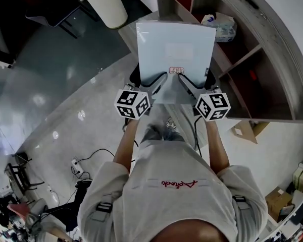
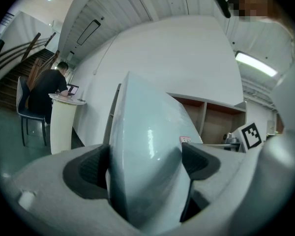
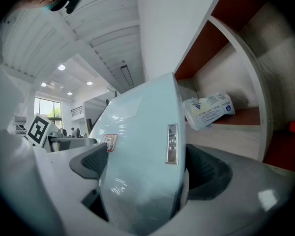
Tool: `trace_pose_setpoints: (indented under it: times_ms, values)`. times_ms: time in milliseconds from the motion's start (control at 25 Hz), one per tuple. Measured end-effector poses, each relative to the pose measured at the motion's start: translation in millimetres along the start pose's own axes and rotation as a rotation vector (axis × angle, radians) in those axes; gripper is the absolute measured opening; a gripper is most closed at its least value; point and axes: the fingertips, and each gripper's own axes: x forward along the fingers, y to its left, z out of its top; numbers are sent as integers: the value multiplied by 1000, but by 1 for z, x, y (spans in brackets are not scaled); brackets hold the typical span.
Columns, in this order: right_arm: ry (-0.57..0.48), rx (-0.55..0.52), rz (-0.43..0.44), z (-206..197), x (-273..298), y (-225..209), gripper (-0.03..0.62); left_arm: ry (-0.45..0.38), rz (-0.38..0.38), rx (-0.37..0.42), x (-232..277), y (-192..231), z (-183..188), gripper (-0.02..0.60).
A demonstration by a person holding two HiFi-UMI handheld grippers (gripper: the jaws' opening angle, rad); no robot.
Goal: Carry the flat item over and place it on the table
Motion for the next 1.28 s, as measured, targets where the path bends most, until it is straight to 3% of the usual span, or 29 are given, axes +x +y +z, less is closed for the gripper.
trace_pose_setpoints:
  times_ms: [560,1280]
  values:
    - [48,23,-83,-23,35,11,514,57,-62,-35,9,47,-14,471]
    - [161,102,-137,-86,62,-22,514,177,-80,-100,45,76,-75,471]
